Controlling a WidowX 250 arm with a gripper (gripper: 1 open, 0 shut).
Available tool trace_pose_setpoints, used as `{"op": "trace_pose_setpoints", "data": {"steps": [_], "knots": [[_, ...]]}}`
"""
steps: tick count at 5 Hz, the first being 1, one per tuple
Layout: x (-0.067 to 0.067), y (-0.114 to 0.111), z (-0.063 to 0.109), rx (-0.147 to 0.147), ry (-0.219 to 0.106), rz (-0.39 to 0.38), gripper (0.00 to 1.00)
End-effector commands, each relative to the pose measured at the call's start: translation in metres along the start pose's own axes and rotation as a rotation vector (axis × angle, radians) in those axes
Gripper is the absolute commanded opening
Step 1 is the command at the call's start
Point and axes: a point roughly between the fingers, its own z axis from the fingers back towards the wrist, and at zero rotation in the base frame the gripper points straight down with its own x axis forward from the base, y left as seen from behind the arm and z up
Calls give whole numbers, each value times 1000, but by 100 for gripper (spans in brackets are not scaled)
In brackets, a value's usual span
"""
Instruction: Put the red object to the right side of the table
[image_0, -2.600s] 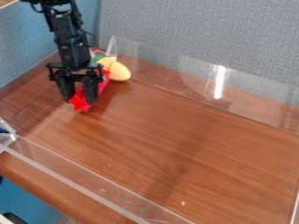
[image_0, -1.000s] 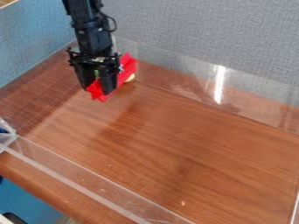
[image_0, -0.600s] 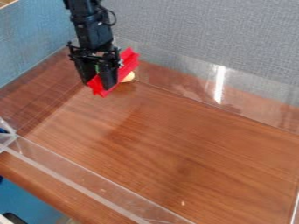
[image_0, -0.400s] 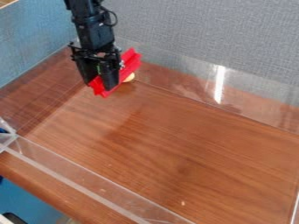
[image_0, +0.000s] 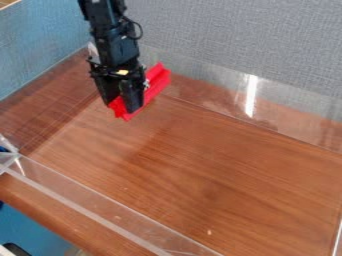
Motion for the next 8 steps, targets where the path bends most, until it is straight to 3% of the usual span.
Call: {"op": "trace_pose_setpoints", "data": {"steps": [1,3,5,6,8], "knots": [[-6,-9,17,34,-85,-31,0],[10,-54,23,14,-116,-149,0],[16,-94,20,-10,-124,-252,0],[18,-107,17,-18,-127,-276,0],[33,-110,9,-51,-109,-425,0]]}}
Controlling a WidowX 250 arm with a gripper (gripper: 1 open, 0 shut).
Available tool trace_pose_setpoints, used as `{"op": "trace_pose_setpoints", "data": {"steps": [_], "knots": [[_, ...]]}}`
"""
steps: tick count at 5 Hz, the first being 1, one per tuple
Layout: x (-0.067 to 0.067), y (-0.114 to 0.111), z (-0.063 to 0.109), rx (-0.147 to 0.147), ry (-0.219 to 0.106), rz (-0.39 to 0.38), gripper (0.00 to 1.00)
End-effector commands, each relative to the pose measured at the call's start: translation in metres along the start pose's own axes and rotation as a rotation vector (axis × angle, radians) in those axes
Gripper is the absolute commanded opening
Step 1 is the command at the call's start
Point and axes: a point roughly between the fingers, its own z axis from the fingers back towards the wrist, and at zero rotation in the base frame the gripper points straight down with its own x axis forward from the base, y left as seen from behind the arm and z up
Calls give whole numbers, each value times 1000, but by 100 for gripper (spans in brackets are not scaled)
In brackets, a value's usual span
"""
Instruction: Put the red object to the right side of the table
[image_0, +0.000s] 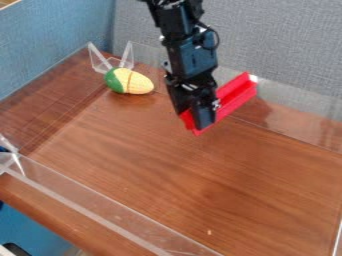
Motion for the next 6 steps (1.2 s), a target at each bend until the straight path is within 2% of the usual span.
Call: {"op": "trace_pose_setpoints", "data": {"steps": [1,2,3,5,6], "knots": [[13,-19,11,3,-31,-129,0],[18,-43,6,-29,-16,-245,0],[17,-57,-13,-34,-14,-227,0],[7,-64,-58,-28,-16,-123,0],[8,-68,-72,-35,-6,-113,0]]}}
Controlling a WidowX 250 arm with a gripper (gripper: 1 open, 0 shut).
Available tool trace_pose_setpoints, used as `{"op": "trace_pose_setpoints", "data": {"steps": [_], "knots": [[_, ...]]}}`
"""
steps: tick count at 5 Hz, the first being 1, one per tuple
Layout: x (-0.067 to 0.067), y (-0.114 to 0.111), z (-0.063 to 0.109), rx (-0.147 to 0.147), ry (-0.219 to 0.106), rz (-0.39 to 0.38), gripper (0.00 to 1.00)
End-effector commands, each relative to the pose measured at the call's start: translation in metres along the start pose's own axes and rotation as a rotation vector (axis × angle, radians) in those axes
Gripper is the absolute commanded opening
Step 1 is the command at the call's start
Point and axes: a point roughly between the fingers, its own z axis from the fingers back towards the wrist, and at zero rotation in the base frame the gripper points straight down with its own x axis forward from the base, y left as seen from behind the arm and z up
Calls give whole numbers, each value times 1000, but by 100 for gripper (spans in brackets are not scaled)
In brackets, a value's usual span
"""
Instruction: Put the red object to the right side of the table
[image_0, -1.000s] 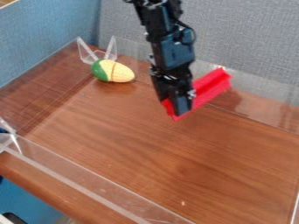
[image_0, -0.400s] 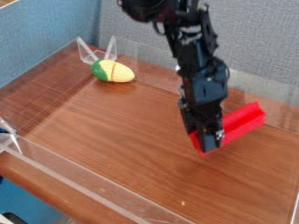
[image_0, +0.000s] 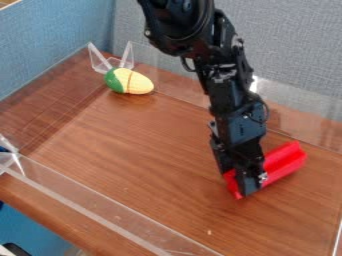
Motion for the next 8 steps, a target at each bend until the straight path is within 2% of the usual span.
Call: {"op": "trace_pose_setpoints", "data": {"steps": [1,2,5,6,7,8], "knots": [[1,-5,13,0,2,4,0],[-1,-7,27,1,11,27,100],[-1,-2,44,3,-1,-40,100],[8,2,45,2,0,-56,0],[16,3,50,3,0,-72,100],[10,3,46,3,2,-73,100]]}}
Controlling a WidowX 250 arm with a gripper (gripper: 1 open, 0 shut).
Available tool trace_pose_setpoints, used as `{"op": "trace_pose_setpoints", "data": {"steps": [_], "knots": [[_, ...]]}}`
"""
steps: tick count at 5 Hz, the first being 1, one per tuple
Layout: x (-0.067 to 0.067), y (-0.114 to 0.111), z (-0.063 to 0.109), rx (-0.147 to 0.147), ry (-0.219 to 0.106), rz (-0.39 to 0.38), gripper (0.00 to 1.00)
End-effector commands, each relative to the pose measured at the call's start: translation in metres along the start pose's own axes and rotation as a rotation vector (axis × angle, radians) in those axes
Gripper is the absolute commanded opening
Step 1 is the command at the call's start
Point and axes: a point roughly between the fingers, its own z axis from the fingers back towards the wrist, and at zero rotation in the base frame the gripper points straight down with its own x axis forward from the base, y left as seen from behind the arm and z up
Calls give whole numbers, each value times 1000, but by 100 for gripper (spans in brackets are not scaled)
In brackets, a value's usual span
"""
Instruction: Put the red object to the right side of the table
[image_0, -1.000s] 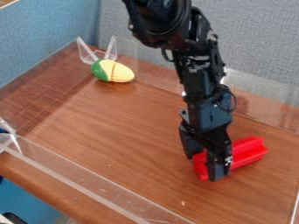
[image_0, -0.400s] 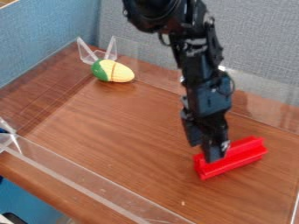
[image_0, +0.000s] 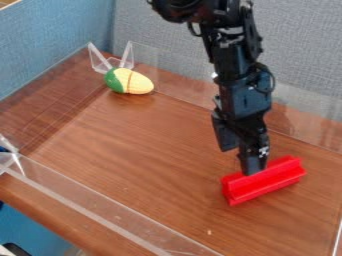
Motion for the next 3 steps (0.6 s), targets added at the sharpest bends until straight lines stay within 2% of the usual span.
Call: {"op": "trace_pose_setpoints", "data": {"steps": [1,3], "knots": [[0,2,4,17,-29,-8,100],[7,6,14,10,-26,-46,100]]}}
